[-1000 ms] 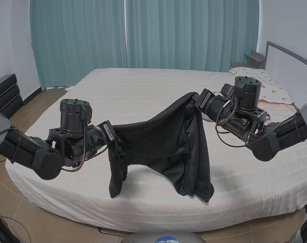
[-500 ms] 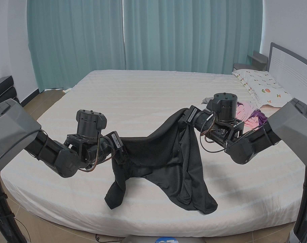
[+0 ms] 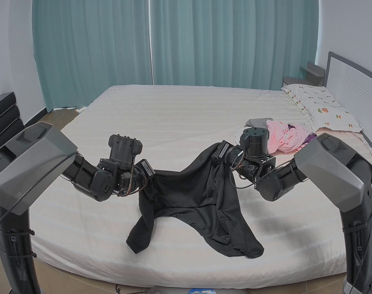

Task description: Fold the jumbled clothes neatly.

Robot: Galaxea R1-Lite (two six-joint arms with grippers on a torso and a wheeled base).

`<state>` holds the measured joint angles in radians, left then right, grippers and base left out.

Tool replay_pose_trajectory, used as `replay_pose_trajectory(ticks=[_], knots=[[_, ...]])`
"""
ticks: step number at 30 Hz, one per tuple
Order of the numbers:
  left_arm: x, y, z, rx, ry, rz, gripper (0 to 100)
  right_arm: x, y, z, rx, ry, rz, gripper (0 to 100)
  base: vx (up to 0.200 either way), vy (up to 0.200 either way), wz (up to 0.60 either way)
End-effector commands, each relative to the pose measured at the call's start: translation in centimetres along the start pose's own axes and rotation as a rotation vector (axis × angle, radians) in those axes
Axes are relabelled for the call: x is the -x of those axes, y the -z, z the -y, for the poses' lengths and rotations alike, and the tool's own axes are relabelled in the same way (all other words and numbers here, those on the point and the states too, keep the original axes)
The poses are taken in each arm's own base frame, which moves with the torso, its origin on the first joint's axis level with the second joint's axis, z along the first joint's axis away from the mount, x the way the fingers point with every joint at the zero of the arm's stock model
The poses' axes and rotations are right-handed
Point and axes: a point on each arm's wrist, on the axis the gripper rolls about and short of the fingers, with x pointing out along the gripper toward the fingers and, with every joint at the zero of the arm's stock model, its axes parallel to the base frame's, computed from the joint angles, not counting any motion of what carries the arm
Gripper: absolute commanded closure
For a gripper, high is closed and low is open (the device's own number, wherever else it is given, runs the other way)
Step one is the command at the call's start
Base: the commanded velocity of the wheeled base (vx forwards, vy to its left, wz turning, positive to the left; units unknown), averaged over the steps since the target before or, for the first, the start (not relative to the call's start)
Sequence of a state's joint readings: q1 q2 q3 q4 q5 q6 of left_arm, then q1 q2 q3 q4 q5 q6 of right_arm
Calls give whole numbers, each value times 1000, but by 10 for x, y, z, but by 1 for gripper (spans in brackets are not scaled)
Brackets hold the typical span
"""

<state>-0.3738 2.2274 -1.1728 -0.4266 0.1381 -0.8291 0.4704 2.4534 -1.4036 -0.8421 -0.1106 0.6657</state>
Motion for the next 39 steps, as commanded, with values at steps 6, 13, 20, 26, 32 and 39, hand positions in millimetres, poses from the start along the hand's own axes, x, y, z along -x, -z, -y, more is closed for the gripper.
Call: replay_pose_trajectory(ticks=[6,13,20,26,32,39], knots=[[-56,4,-20,101,-40,-7,0,-34,43,40,5,69,-58,0,0,0,0],[-58,-23,-31,218,-47,63,0,-28,0,52,-31,80,81,0,0,0,0],[-31,-48,-43,251,-62,92,0,10,-2,53,-25,81,-29,0,0,0,0],[12,-38,-43,239,-31,6,0,34,23,32,5,80,-155,0,0,0,0],[36,-13,-42,211,-20,-85,0,39,55,22,56,105,-278,0,0,0,0],[42,14,-45,184,-41,-155,0,32,95,38,214,156,-362,0,0,0,0]])
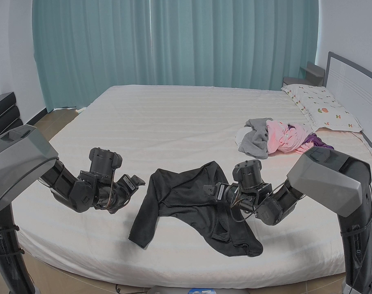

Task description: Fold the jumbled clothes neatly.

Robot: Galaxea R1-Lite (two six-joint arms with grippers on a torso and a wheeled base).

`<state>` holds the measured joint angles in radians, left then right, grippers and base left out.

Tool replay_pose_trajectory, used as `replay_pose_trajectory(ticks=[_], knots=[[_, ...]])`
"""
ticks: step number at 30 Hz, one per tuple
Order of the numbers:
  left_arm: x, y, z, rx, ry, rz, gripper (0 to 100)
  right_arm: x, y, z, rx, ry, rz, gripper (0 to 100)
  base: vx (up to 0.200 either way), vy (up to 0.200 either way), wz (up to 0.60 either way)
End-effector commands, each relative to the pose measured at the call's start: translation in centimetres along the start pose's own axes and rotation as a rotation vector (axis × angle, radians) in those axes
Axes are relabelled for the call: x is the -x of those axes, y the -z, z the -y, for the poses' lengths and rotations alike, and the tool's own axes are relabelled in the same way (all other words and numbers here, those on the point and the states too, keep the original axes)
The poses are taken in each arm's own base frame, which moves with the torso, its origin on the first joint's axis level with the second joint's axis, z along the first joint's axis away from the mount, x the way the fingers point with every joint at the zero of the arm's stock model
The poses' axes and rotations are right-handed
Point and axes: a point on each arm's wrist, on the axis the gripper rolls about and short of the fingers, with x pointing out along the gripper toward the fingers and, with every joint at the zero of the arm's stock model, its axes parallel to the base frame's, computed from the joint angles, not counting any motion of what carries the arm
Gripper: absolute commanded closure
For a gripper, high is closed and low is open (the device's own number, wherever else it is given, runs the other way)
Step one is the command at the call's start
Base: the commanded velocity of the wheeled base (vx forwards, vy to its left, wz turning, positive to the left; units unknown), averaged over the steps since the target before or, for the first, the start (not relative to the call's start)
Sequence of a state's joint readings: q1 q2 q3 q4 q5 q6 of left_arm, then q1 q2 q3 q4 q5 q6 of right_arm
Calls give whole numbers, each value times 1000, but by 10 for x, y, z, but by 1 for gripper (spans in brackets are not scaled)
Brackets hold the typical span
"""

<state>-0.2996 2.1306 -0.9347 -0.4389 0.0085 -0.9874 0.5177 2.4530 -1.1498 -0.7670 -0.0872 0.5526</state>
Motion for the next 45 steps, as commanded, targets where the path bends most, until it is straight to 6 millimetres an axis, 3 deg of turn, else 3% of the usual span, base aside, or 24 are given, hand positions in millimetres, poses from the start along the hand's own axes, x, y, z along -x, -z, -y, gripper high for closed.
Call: replay_pose_trajectory(ticks=[1,9,10,18,31,37,45], knots=[[11,10,2,-12,15,-18,0,-11,26,1,61,33,-54,0,0,0,0],[11,11,1,-3,23,-39,0,-13,28,4,115,70,-63,0,0,0,0],[11,11,1,-3,23,-39,0,-13,28,4,115,70,-63,100,0,0,0],[11,15,-4,9,14,-46,0,-13,25,11,149,135,-33,100,0,0,0],[9,19,-11,8,14,-48,0,-3,-50,73,20,222,175,100,0,0,0],[5,21,-9,2,16,-50,0,-15,-73,111,-28,253,246,100,0,0,0],[-4,20,-7,-1,16,-50,0,-36,-77,131,-71,263,285,100,0,0,0]])
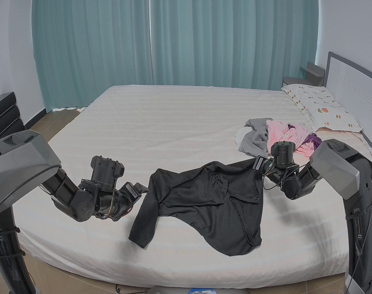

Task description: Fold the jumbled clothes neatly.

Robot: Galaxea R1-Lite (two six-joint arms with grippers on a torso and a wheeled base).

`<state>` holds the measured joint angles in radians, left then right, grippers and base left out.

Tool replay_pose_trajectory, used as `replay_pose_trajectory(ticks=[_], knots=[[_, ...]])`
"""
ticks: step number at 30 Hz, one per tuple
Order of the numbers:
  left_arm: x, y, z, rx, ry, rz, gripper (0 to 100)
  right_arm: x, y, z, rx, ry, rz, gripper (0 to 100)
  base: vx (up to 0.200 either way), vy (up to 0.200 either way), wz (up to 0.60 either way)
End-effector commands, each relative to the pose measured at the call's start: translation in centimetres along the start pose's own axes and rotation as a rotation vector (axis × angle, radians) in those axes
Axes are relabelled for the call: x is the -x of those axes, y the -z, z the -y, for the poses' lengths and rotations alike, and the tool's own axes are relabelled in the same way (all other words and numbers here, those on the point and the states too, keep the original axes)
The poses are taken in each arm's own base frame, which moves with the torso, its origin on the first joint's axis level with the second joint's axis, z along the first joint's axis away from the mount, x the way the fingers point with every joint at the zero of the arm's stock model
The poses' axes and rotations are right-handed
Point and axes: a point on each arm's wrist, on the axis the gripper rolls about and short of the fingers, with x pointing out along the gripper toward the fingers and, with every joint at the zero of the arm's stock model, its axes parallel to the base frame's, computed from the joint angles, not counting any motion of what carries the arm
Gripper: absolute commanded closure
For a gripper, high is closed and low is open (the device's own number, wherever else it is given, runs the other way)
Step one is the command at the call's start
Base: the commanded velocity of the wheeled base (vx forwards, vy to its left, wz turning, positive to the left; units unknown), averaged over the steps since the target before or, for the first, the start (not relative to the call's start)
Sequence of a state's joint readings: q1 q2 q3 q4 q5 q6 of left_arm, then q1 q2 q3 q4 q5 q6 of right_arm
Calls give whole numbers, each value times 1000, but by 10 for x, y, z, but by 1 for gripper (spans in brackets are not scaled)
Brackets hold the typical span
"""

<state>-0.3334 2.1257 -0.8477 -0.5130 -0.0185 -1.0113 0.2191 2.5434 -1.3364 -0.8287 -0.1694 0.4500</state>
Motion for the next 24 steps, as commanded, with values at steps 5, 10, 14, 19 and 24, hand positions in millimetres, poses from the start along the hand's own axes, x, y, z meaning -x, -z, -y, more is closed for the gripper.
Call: replay_pose_trajectory(ticks=[5,10,14,19,24], knots=[[-10,-5,7,0,17,15,0,-24,6,25,-30,39,15,0,0,0,0],[-26,-9,15,-6,33,22,0,-14,-5,20,-128,2,10,0,0,0,0],[-43,-6,19,-17,36,14,0,3,-17,14,-156,-42,-5,0,0,0,0],[-60,8,22,-43,28,-11,0,23,-21,1,-198,-78,-33,0,0,0,0],[-68,13,25,-78,25,-3,0,35,-24,-8,-203,-96,-42,0,0,0,0]])
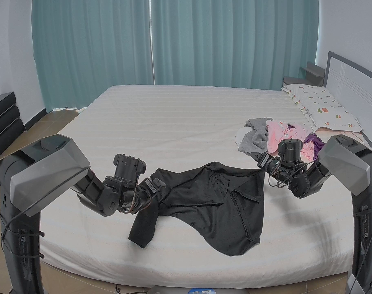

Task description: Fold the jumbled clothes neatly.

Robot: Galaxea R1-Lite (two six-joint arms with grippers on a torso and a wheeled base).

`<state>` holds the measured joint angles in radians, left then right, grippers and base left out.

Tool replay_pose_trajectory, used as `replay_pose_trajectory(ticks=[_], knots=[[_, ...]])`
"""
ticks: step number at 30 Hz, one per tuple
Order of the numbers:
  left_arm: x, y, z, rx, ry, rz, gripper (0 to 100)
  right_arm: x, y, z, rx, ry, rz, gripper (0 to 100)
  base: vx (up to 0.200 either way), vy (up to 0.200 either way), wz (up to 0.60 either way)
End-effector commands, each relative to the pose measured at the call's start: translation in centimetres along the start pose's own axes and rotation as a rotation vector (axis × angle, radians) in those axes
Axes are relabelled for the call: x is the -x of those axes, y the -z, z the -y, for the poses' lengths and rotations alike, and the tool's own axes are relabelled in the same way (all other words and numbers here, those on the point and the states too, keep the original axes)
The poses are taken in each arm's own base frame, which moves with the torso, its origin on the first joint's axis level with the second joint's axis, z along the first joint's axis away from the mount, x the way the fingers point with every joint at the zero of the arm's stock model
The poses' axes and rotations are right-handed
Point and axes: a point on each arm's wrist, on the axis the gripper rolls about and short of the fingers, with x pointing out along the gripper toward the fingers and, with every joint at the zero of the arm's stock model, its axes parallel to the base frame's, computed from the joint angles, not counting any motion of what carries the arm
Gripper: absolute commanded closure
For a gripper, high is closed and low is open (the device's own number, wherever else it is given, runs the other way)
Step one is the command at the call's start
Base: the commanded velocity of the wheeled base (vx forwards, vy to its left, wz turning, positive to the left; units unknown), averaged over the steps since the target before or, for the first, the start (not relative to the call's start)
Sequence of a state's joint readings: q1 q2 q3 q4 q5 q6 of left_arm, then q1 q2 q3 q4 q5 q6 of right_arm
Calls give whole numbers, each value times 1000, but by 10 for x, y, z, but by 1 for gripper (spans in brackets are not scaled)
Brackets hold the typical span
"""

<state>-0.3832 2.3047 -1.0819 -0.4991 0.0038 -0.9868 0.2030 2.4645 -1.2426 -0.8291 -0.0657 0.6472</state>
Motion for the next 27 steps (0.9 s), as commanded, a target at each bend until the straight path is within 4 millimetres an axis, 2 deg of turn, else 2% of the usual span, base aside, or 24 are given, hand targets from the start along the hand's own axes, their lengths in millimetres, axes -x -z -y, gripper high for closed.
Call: replay_pose_trajectory(ticks=[1,6,7,18,22,27], knots=[[-14,9,-3,-29,-19,-11,0,15,-8,-15,0,-24,15,0,0,0,0],[-21,6,-2,-71,-32,21,0,15,-5,-14,2,-18,4,0,0,0,0],[-22,6,-3,-76,-39,25,100,15,-5,-12,1,-14,2,0,0,0,0],[-33,5,-17,-193,-164,97,100,16,5,-9,8,-1,-25,0,0,0,0],[-30,-6,-18,-175,-168,134,100,17,8,-8,10,3,-35,0,0,0,0],[-15,-26,-20,-138,-174,177,100,20,16,-8,23,3,-63,0,0,0,0]])
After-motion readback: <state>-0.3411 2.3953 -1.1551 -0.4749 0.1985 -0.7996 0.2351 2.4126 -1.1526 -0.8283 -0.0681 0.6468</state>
